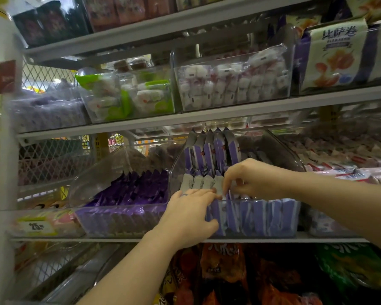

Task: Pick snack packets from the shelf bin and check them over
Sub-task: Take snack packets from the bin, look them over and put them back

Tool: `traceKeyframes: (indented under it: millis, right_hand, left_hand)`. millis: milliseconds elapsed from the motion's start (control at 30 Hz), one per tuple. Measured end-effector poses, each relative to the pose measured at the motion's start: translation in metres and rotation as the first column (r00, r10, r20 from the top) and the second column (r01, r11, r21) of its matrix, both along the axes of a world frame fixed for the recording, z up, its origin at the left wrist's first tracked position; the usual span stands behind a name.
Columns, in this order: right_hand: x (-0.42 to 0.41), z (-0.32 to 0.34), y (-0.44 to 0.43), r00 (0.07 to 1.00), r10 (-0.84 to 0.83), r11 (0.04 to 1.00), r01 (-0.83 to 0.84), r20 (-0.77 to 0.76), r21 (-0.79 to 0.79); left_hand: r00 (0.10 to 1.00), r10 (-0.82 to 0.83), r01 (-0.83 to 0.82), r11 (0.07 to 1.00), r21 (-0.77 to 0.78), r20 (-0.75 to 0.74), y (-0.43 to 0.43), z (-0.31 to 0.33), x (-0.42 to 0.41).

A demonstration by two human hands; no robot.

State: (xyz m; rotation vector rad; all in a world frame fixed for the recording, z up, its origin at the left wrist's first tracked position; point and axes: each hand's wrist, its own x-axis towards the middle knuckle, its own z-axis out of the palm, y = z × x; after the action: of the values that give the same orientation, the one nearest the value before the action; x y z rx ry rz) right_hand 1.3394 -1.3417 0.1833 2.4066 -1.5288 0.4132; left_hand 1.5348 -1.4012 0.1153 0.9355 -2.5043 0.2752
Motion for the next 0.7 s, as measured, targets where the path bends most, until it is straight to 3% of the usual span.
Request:
traceKeyframes:
  millis: [167, 333, 400, 467, 567, 700]
  right_hand:
    - [0.003, 0.023, 0.002, 0.949, 0.034, 0.981, 0.029, 0.315, -0.193]
    - [0.015, 0.042, 0.024, 0.718, 0.072, 0.997, -0.040, 0.693, -0.063]
    - [0.021, 0.044, 0.038, 0.643, 0.074, 0.997, -0.039, 0.762, -0.064]
    - [0.025, 0.042, 0.049, 0.630, 0.097, 0.988, 0.031, 0.770, -0.149]
    - [0.034, 0.034, 0.062, 0.691, 0.139, 0.942, 0.128, 0.710, -0.309]
    - [0.057, 0.011, 0.067, 0.703, 0.263, 0.842, 0.167, 0.661, -0.513]
  left_hand:
    - [1.000, -0.011, 0.012, 1.000, 0.028, -0.024, 0.003, 0.001, 0.003]
    - [0.998, -0.040, 0.044, 0.996, 0.075, -0.055, 0.010, 0.002, 0.007]
    - [0.993, -0.049, 0.058, 0.994, 0.094, -0.104, 0.014, 0.002, 0.009]
    - [0.977, -0.077, 0.101, 0.988, 0.113, -0.201, 0.019, 0.001, 0.012]
    - [0.878, -0.113, 0.222, 0.957, 0.187, -0.465, 0.030, -0.002, 0.016]
    - [0.612, -0.051, 0.326, 0.925, 0.193, -0.789, 0.043, 0.005, 0.022]
